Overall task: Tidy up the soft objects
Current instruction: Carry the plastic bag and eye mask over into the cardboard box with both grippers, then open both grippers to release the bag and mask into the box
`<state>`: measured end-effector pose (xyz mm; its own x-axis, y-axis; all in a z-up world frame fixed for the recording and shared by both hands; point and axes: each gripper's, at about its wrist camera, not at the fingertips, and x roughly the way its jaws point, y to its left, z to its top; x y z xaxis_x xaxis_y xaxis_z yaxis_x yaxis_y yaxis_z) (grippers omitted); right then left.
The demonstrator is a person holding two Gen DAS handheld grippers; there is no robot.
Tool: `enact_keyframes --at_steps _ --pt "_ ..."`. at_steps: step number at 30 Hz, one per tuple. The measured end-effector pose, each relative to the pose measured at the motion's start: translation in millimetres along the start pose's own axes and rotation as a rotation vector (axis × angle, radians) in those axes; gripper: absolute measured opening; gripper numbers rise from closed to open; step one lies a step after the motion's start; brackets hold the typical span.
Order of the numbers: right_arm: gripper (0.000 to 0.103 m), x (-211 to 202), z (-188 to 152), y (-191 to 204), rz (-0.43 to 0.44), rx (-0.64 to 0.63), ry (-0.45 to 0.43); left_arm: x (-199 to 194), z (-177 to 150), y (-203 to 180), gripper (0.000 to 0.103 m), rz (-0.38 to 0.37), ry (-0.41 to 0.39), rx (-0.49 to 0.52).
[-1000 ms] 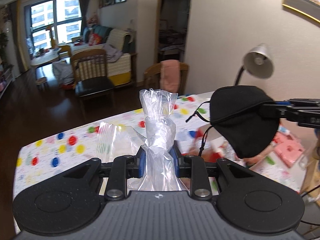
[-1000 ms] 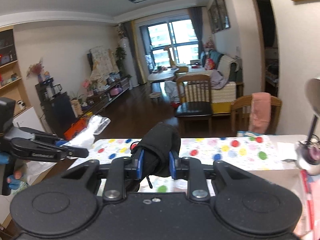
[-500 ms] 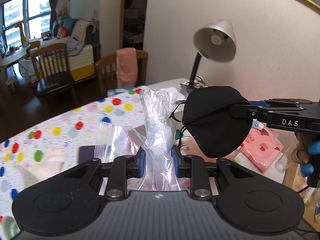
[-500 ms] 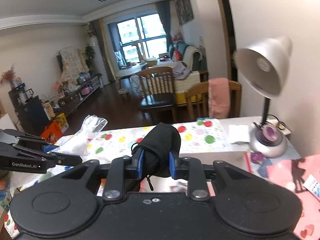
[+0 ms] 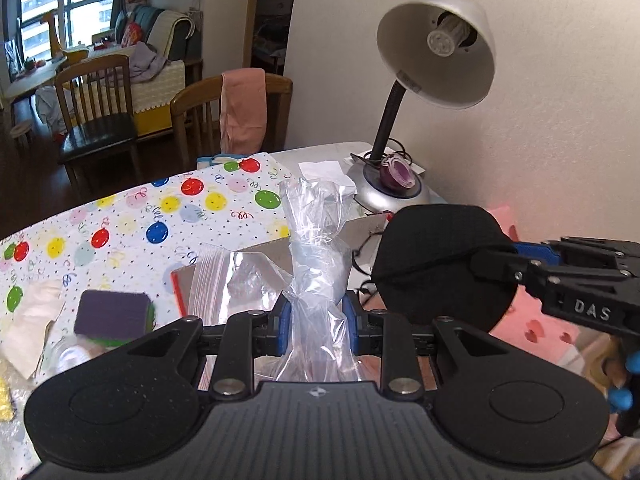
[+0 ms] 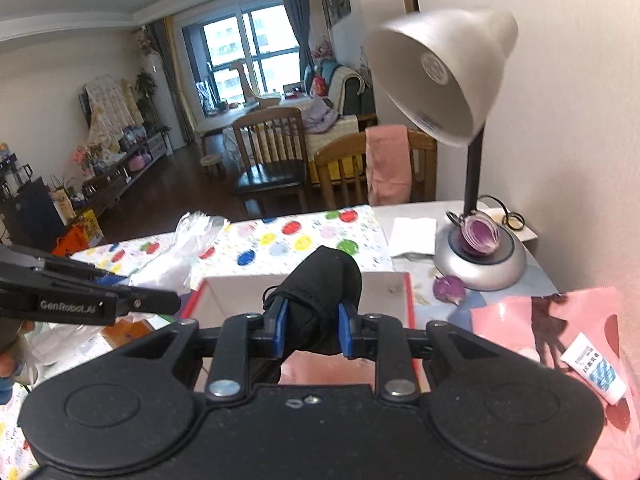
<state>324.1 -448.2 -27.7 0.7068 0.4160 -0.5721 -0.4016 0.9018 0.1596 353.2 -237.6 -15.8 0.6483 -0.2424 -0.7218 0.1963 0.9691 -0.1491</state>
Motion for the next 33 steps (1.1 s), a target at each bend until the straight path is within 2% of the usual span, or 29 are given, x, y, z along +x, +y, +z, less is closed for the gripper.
enact_keyframes --at_steps 6,10,16,22,28,33 --pt "0.024 17 -9 -14 -0.003 -0.003 0.044 47 0 -8 0.026 0.03 0.051 -0.007" --pt "0.024 30 -13 -17 -0.002 -0.02 0.066 75 -6 -6 0.026 0.025 0.101 -0.04" --pt "0.024 45 -20 -21 0.012 -0.027 0.104 106 -12 2 0.026 0.03 0.118 -0.063" --pt "0.025 59 -24 -27 0.013 -0.012 0.125 127 -13 10 0.026 0.03 0.148 -0.077" --pt "0.026 74 -21 -34 0.018 0.007 0.14 144 -13 10 0.026 0.032 0.196 -0.047" --pt "0.031 83 -21 -36 0.021 0.011 0.17 147 -14 9 0.026 0.043 0.202 -0.04"
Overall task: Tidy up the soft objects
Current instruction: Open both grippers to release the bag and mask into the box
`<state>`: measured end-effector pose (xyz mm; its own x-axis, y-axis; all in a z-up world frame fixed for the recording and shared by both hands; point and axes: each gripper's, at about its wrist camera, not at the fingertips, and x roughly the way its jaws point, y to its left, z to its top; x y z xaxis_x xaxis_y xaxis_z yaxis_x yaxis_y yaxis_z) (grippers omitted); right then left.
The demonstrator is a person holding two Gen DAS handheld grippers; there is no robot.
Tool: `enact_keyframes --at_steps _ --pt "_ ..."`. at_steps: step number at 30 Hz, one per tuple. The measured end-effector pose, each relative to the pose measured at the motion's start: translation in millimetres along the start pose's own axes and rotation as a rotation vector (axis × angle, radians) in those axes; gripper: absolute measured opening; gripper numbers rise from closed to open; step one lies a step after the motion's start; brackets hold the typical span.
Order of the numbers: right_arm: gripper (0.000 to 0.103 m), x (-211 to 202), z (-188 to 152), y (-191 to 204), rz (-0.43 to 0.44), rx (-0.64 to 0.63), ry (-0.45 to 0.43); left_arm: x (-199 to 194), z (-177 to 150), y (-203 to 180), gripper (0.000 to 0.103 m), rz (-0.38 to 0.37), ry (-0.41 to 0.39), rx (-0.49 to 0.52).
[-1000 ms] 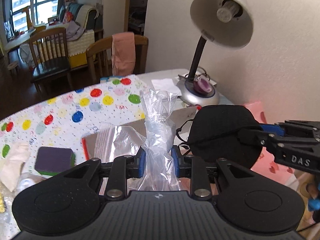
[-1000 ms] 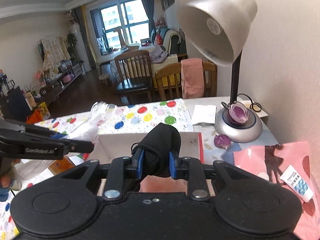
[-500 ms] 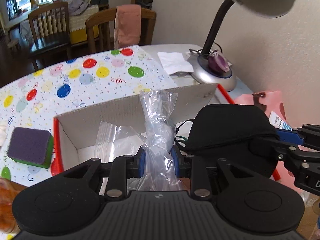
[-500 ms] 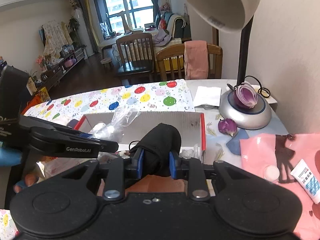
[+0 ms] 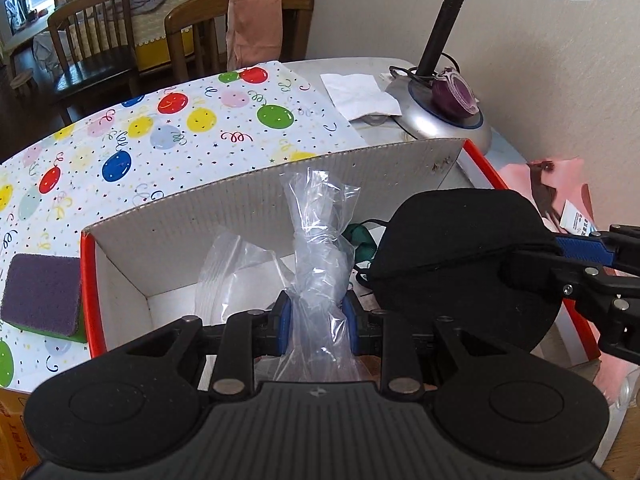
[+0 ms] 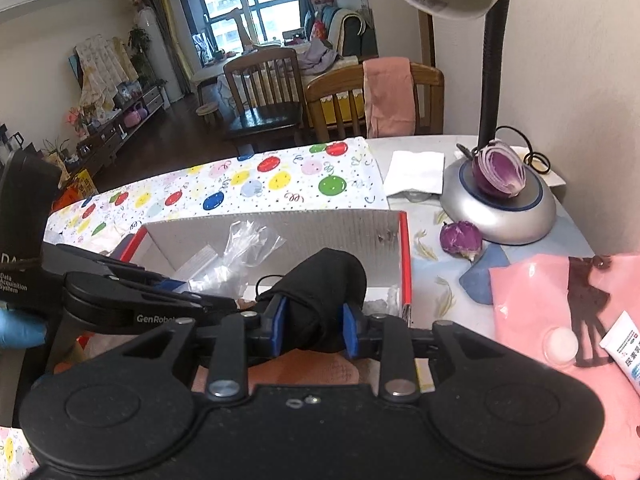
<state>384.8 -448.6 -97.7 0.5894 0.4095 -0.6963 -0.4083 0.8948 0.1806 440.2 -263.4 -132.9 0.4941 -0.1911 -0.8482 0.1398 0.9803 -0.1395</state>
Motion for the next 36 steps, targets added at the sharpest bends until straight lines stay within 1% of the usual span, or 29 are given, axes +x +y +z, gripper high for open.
enact_keyframes --at_steps 4,6,7,8,9,10,11,12,14,18,23,29,36 --pt "0.033 -1 -2 0 -0.004 -0.001 0.007 -3 -1 -2 0.028 0.004 -0.009 0.009" --pt "0.037 -2 -1 0 -0.018 -0.003 0.003 -5 -2 -2 0.031 -0.005 -0.012 0.004" --pt "0.039 -3 -1 0 -0.019 -0.004 0.002 -7 -3 -2 0.035 -0.008 -0.015 0.004" --pt "0.043 -4 -1 1 -0.02 -0.005 0.003 -8 -3 -2 0.046 -0.008 -0.018 0.002" --pt "0.048 -5 -1 0 -0.016 -0.004 0.004 -11 -4 -2 0.053 -0.011 -0.027 0.001" --pt "0.051 -6 -1 0 -0.013 -0.002 0.005 -14 -5 -2 0.066 -0.011 -0.041 0.001" --pt "0.059 -7 -1 -1 -0.018 0.0 0.002 -17 -5 -3 0.072 -0.008 -0.055 0.002" --pt "0.062 -10 -2 -2 -0.024 0.002 -0.002 -20 -5 -4 0.072 -0.009 -0.067 0.002" --pt "0.063 -13 -3 -4 -0.022 0.013 -0.008 -26 -5 -5 0.071 -0.024 -0.077 0.003" --pt "0.07 -23 -3 -8 -0.019 0.033 -0.015 -41 -8 -5 0.071 -0.034 -0.099 -0.004" --pt "0.071 -41 -2 -9 -0.013 0.042 -0.042 -66 -14 -4 0.072 -0.06 -0.135 -0.016" --pt "0.077 -67 3 0 0.038 0.038 -0.081 -107 -20 -1 0.072 -0.076 -0.189 -0.013" --pt "0.083 -96 15 26 0.11 -0.002 -0.15 -160 -30 11 0.072 -0.087 -0.252 -0.019"
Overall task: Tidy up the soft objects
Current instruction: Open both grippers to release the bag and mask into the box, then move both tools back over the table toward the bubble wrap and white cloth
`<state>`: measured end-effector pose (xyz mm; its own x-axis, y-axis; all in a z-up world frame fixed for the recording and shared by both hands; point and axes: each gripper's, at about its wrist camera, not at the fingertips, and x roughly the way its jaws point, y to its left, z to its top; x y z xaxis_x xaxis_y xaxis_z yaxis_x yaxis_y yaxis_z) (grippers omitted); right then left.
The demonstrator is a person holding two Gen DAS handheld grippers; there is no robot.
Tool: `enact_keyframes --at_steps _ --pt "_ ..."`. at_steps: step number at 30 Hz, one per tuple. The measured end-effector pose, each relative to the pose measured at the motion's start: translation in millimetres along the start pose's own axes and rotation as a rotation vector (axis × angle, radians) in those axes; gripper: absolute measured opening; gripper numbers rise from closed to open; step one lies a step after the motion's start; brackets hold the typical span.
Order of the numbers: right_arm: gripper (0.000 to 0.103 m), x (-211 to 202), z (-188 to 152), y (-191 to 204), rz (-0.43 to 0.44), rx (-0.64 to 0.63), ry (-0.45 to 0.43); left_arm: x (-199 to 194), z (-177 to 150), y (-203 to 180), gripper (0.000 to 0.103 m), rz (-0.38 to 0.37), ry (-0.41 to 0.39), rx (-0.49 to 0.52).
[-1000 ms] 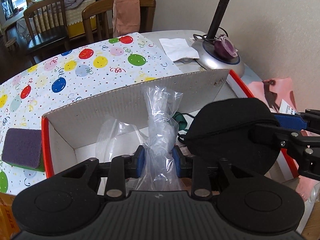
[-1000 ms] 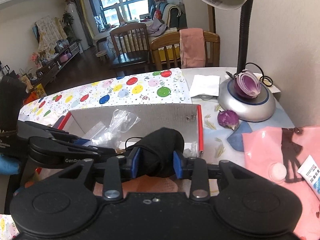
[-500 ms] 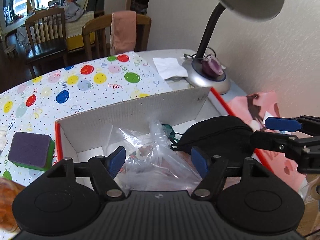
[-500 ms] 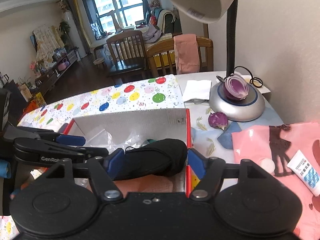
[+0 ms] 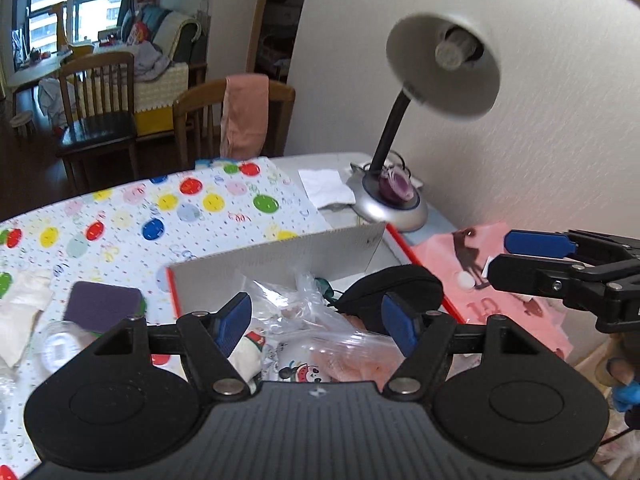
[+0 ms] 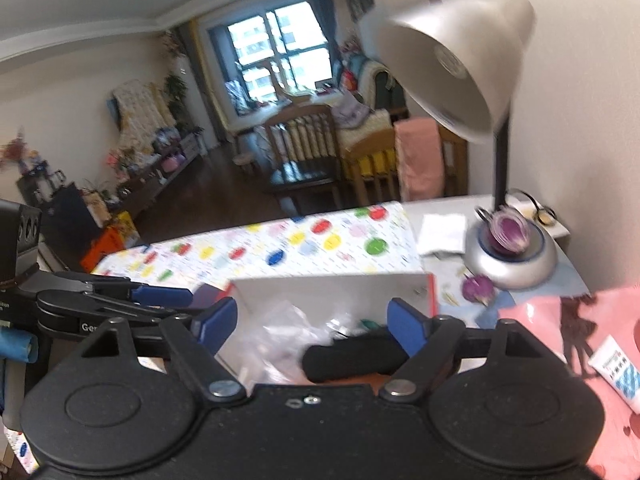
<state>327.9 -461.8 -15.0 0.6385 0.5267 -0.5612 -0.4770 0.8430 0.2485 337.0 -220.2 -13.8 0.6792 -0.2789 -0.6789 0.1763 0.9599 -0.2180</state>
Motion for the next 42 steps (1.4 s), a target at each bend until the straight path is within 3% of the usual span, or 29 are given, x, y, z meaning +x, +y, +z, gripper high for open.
enact_keyframes --at_steps 9,20,23,42 --pt "0.089 -6 17 54 0.09 -0.083 -0.042 -69 -7 32 0.072 0.016 -0.081 -0.028" --pt "0.096 14 24 143 0.172 -0.17 -0.028 -131 -34 114 0.08 0.147 -0.147 -0.08" --pt "0.101 20 23 168 0.177 -0.19 -0.02 -144 -42 141 0.087 0.178 -0.152 -0.095" --pt "0.103 111 26 295 0.114 -0.202 0.069 -174 -80 329 0.088 0.313 -0.092 -0.212"
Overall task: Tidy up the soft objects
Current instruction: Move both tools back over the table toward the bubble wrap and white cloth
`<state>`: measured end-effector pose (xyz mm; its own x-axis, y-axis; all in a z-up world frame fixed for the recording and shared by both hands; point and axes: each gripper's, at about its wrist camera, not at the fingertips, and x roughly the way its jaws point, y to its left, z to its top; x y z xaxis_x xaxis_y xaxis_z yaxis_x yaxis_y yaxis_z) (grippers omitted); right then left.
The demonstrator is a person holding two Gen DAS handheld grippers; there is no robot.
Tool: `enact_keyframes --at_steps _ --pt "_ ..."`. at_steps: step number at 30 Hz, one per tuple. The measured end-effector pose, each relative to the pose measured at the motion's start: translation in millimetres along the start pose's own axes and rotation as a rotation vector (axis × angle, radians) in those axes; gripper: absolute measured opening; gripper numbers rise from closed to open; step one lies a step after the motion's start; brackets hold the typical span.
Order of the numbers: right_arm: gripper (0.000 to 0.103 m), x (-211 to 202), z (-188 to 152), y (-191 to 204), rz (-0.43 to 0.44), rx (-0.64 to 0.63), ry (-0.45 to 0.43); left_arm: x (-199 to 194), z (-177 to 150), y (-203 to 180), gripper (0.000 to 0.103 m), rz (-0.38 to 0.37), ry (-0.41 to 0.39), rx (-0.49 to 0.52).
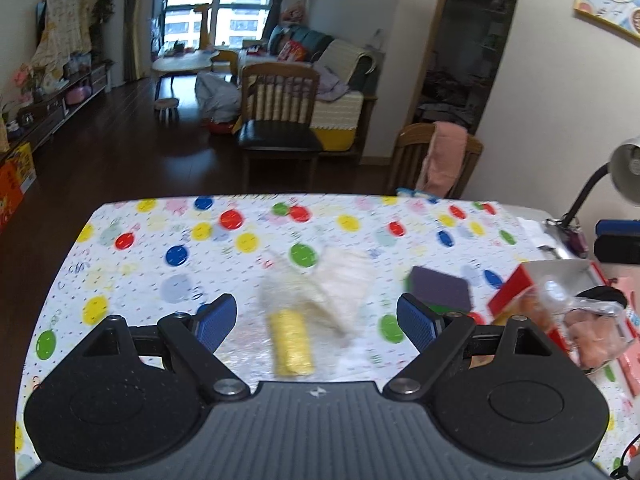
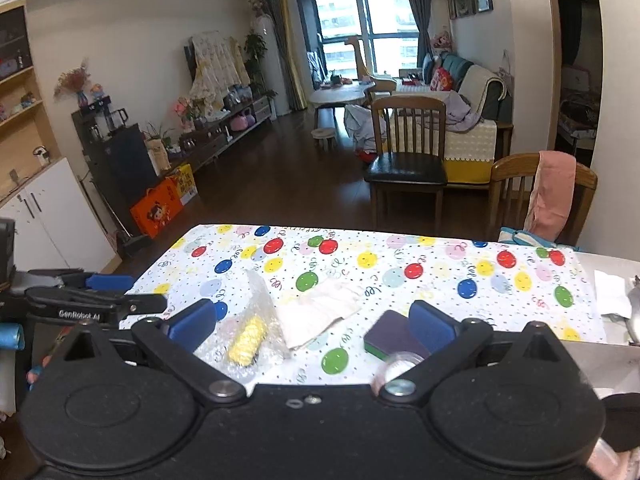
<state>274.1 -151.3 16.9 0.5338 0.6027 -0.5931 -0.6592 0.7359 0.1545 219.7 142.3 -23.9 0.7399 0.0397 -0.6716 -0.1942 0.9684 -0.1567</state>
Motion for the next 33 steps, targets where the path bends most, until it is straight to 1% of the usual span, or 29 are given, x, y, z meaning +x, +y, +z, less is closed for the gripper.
enact_keyframes --at_steps 3,6,10,13,14,17,18,21,23,27,33 --pt "0.103 24 8 10 -0.022 0.014 0.02 14 -3 17 0.088 -0.002 0.034 -0.011" --pt "0.103 50 14 16 -0.044 0.028 0.047 29 -4 26 0.088 -0.005 0.068 0.002" --pt "0.103 84 19 22 -0.101 0.028 0.088 52 -5 31 0.088 -0.017 0.119 0.03" --pt "0.103 109 19 20 -0.139 0.05 0.12 72 -4 34 0.088 -0.037 0.168 0.059" --pt "0.103 118 18 19 -0.147 0.054 0.132 79 -3 36 0.088 -0.048 0.186 0.06" --pt "0.103 142 16 16 -0.196 0.065 0.163 99 4 46 0.088 -0.114 0.25 0.027" --pt "0.103 150 15 14 -0.206 0.081 0.175 105 6 48 0.088 -0.124 0.259 0.024" --pt "0.103 170 12 6 -0.239 0.111 0.194 122 12 50 0.088 -0.115 0.281 0.039" --pt "0.103 183 10 3 -0.253 0.12 0.211 134 15 50 0.088 -0.128 0.297 0.047" --pt "0.102 203 5 0 -0.274 0.127 0.237 161 19 43 0.088 -0.124 0.326 0.086" --pt "0.102 226 6 -4 -0.291 0.147 0.265 206 24 46 0.087 -0.12 0.376 0.043"
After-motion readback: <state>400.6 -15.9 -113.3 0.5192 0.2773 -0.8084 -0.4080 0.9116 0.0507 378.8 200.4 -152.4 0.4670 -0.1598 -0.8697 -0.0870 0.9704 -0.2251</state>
